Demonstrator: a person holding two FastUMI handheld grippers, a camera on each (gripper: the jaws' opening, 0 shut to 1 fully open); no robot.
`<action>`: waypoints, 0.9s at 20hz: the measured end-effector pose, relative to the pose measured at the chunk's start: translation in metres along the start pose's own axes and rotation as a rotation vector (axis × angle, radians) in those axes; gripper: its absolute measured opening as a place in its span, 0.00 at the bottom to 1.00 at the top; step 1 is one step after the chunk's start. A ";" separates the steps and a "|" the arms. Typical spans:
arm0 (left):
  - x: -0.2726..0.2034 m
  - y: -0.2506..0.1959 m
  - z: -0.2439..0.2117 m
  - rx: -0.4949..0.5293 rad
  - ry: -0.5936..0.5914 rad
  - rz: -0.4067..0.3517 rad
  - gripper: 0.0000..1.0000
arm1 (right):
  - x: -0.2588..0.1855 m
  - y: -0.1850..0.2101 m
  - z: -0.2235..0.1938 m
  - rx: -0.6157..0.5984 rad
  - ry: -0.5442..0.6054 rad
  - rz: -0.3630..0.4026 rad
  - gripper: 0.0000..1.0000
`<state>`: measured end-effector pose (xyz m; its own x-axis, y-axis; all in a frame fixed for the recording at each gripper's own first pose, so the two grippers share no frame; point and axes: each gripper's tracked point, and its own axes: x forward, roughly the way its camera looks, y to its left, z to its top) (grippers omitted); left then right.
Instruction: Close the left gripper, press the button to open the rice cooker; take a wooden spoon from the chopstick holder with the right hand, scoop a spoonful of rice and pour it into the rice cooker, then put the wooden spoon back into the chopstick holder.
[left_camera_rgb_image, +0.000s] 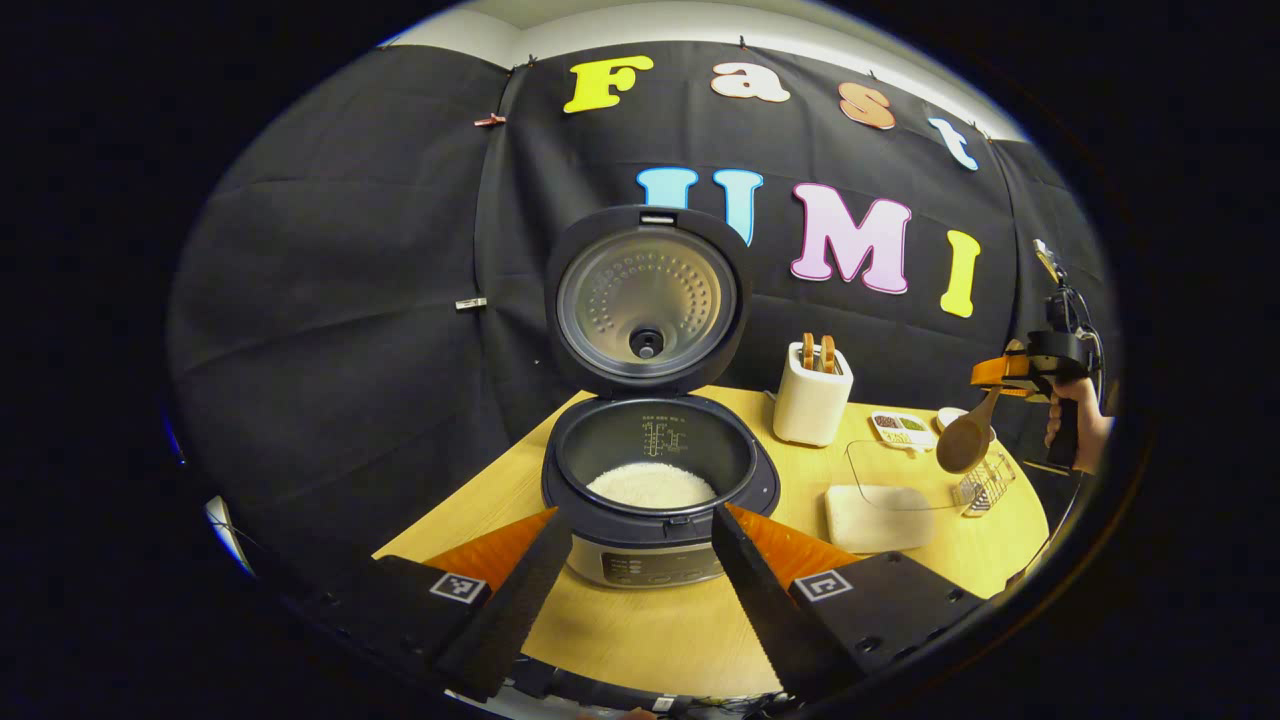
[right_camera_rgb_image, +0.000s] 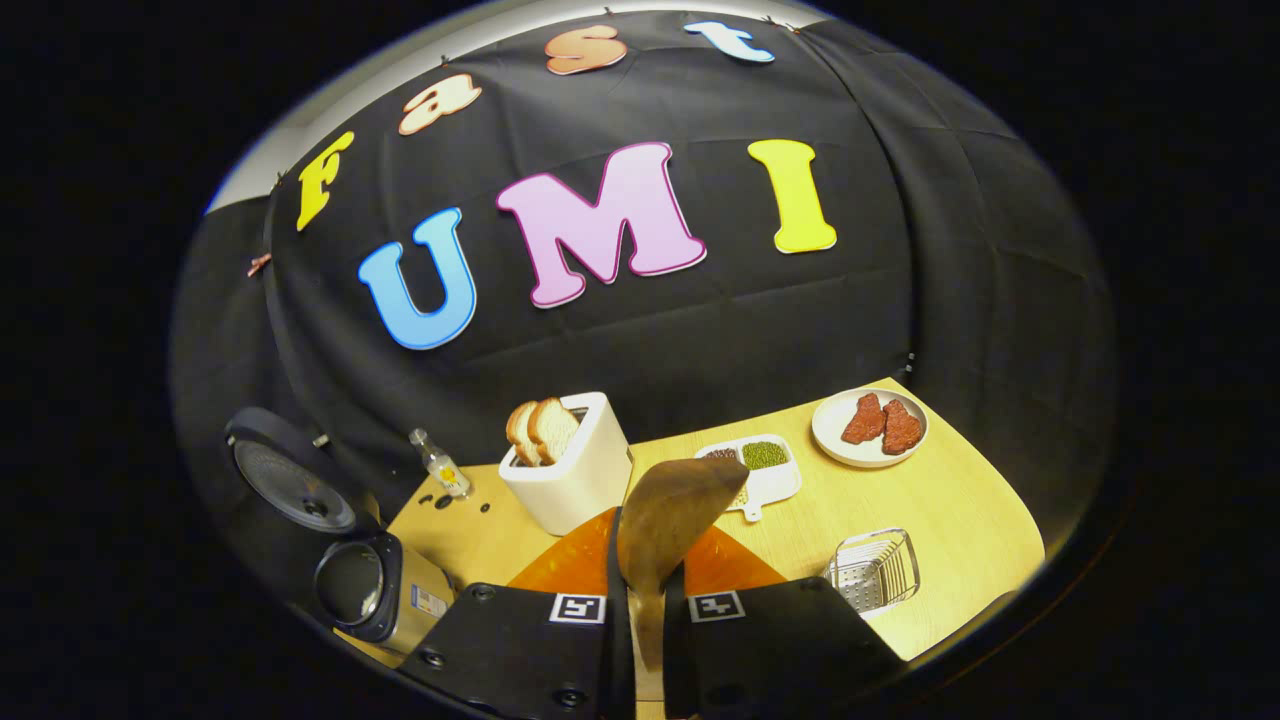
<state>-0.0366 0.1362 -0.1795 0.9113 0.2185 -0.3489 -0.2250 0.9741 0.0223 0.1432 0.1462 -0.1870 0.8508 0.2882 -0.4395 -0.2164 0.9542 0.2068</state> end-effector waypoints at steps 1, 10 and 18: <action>0.000 0.004 -0.005 0.005 0.010 0.003 0.96 | 0.004 0.001 -0.009 -0.018 0.009 0.001 0.15; 0.018 0.013 -0.036 -0.043 0.042 0.033 0.96 | 0.041 -0.014 -0.082 -0.110 0.048 -0.095 0.16; 0.022 0.021 -0.039 -0.040 0.050 0.027 0.96 | 0.034 0.019 -0.111 -0.045 0.064 -0.052 0.16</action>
<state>-0.0350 0.1587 -0.2236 0.8865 0.2405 -0.3953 -0.2637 0.9646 -0.0046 0.1150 0.1830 -0.2948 0.8296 0.2416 -0.5035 -0.1955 0.9702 0.1433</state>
